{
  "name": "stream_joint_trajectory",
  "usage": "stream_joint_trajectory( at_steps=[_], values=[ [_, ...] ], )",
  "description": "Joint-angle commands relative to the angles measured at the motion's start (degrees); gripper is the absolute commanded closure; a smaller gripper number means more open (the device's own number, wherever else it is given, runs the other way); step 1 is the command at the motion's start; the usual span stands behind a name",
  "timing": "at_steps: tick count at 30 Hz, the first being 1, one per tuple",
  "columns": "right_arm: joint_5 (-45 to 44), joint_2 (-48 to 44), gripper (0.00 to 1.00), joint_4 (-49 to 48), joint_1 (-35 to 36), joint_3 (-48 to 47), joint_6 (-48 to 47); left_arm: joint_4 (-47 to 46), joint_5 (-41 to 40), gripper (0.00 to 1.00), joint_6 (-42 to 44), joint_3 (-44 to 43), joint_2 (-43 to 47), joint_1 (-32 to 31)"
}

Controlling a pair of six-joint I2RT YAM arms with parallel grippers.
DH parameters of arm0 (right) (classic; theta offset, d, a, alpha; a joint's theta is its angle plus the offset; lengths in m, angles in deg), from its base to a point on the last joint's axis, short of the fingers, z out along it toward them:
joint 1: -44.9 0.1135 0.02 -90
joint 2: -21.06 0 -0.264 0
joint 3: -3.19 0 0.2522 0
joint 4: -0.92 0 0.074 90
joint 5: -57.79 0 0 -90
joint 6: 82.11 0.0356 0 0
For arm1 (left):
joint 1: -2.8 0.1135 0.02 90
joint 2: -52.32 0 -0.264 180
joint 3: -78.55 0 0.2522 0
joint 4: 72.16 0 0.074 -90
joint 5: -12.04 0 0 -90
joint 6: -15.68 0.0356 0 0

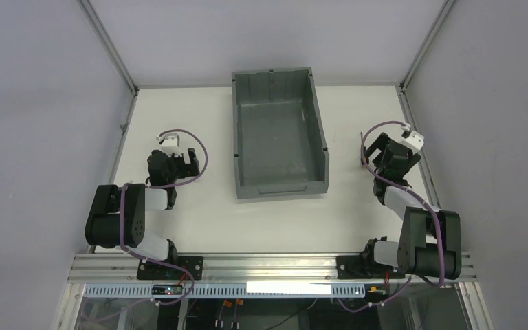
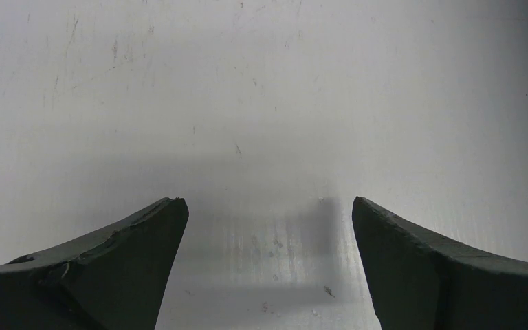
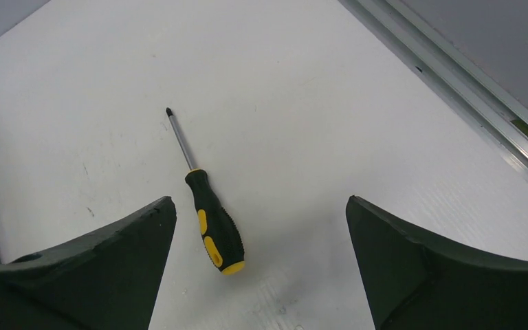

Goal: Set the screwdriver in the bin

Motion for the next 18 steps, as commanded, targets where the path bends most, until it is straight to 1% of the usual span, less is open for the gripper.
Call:
stream_joint_trajectory(
  at_steps=[1, 3, 4, 6, 8, 10, 12, 13, 14, 15, 18],
  values=[
    [-6.73, -0.22, 0.02, 2.12, -0.22, -4.3, 6.0, -1.84, 0.63, 0.01, 0.67, -1.14, 0.04, -0.48],
    [-4.34, -0.76, 0.01, 9.3, -0.26, -8.3, 3.95, -1.86, 0.63, 0.01, 0.68, -1.15, 0.04, -0.49],
    [0.89, -1.04, 0.02, 16.06, -0.23, -12.15, 1.69, -1.84, 0.65, 0.01, 0.66, -1.15, 0.04, -0.46],
    [8.82, -0.82, 0.02, 25.39, -0.24, -17.3, -3.28, -1.84, 0.63, 0.01, 0.69, -1.14, 0.04, -0.49],
    [14.68, 1.92, 0.02, 35.75, -0.21, -24.42, -4.49, -1.86, 0.63, 0.01, 0.71, -1.1, 0.04, -0.49],
    [15.71, 6.09, 0.04, 49.74, -0.19, -34.38, -4.62, -1.81, 0.63, 0.01, 0.73, -1.12, 0.05, -0.43],
    [15.64, 13.15, 0.11, 63.8, -0.18, -44.97, -4.31, -1.83, 0.7, 0.01, 0.72, -1.15, 0.1, -0.48],
    [15.0, 16.15, 0.12, 68.41, -0.1, -47.38, -3.96, -1.84, 0.65, 0.01, 0.67, -1.1, 0.05, -0.49],
    [14.78, 18.84, 0.15, 71.65, -0.09, -50.77, -4.16, -1.81, 0.63, 0.01, 0.69, -1.14, 0.04, -0.49],
    [14.56, 21.19, 0.16, 73.93, -0.02, -53.94, -4.69, -1.83, 0.63, 0.01, 0.69, -1.13, 0.04, -0.49],
    [13.51, 27.53, 0.21, 77.64, 0.23, -59.12, -6.5, -1.83, 0.64, 0.01, 0.69, -1.15, 0.04, -0.48]
  ],
)
